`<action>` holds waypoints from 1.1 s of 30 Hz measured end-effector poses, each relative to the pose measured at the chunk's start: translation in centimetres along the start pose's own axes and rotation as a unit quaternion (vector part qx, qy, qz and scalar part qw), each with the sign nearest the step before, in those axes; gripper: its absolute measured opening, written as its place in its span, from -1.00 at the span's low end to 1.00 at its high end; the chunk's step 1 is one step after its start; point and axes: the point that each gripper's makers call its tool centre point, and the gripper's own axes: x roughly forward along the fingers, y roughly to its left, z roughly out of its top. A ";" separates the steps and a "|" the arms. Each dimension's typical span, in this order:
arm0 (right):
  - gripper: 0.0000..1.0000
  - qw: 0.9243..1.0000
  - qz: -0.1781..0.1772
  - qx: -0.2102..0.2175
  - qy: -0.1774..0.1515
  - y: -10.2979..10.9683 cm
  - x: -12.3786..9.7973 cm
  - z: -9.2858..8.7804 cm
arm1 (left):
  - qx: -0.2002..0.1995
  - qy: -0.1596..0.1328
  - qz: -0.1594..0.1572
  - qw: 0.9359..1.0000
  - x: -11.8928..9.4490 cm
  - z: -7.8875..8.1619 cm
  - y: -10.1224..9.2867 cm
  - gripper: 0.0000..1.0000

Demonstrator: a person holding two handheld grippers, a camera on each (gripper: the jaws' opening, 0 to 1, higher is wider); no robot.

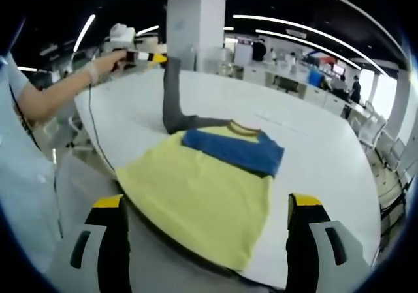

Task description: Fold the garment on the visible template until the final outline fits inside the template.

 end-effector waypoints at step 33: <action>1.00 1.000 -0.009 0.015 -0.006 -0.7 0.1 0.2 | 0.024 -0.017 -0.070 0.997 3.9 3.2 -6.2 -1.00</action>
